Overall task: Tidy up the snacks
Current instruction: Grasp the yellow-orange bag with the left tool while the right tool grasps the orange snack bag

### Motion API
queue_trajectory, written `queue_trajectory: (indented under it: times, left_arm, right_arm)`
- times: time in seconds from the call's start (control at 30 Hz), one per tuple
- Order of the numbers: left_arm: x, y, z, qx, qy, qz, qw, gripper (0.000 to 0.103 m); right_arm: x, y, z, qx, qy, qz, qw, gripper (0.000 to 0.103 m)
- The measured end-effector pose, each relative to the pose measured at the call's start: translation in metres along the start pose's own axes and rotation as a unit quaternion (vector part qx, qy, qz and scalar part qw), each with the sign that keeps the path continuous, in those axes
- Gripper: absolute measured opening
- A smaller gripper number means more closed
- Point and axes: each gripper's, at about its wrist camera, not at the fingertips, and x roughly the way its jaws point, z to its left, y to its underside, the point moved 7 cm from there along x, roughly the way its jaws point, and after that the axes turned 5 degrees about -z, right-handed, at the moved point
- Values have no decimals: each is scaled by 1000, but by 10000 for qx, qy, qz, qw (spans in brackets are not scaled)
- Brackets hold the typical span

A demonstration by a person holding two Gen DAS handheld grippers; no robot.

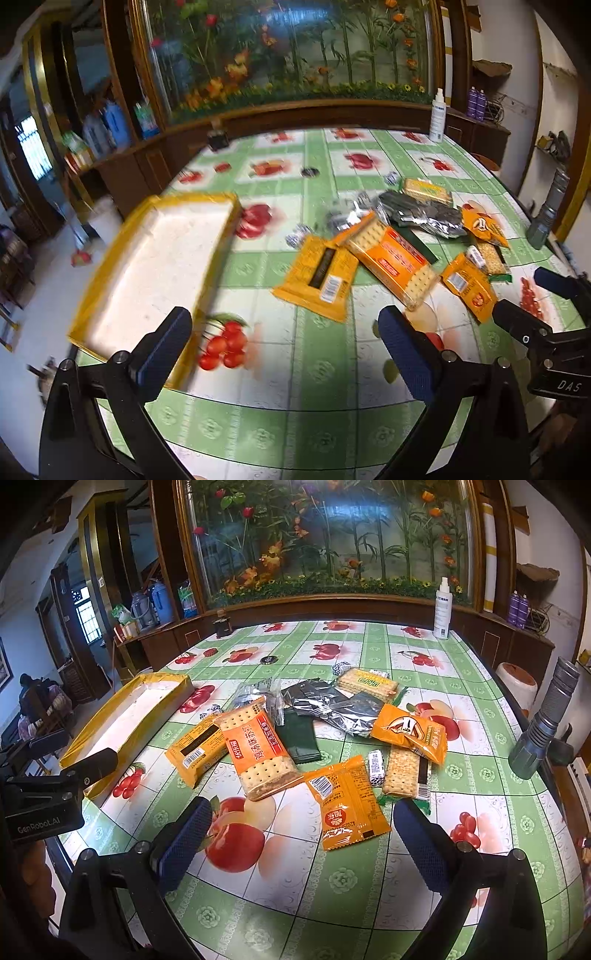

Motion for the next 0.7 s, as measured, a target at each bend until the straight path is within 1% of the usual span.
queue_trajectory:
  times: [0.07, 0.13, 0.2, 0.33, 0.43, 0.57, 0.7]
  left_arm:
    - [20, 9, 5, -269, 402, 399, 9980, 102]
    - [37, 17, 8, -332, 533, 658, 9959, 102]
    - [48, 21, 6, -217, 561, 768, 9952, 102]
    - [63, 21, -4, -40, 660, 861, 9941, 101]
    - [77, 17, -13, 79, 669, 950, 9932, 101]
    - [98, 9, -17, 314, 477, 1042, 9929, 101]
    - [119, 5, -20, 481, 350, 1171, 9913, 101]
  right_arm:
    - [3, 2, -2, 37, -52, 50, 10000, 100]
    - [8, 5, -5, 77, -105, 116, 9998, 100]
    - [14, 9, -9, 118, -141, 187, 9997, 100]
    - [29, 15, -15, 127, -202, 380, 9990, 100]
    - [41, 18, -15, 54, -234, 506, 9984, 100]
    - [59, 20, -18, -11, -256, 697, 9972, 99]
    - [77, 22, -23, 3, -236, 882, 9958, 93]
